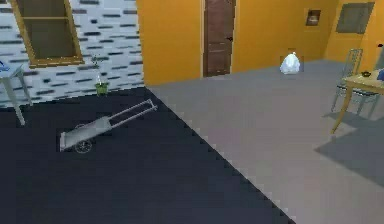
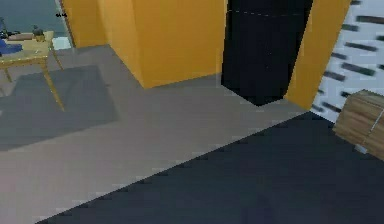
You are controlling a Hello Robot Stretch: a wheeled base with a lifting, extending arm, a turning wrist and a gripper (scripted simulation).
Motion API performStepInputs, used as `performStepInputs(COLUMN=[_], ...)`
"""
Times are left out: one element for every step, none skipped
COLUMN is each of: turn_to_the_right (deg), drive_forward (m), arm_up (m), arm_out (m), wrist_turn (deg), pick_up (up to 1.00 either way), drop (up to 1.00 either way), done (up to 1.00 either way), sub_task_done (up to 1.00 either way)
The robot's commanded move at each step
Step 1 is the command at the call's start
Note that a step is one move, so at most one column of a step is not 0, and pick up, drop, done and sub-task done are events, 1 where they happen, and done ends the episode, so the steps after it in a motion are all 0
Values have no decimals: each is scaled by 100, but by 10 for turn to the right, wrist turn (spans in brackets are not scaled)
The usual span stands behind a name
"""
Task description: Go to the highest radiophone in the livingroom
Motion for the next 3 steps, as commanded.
performStepInputs(turn_to_the_right=[-300,-30,60], drive_forward=[0,0,0], arm_up=[0,0,0], arm_out=[0,0,0], wrist_turn=[0,0,0], pick_up=[0,0,0], drop=[0,0,0], done=[0,0,0], sub_task_done=[0,0,0])
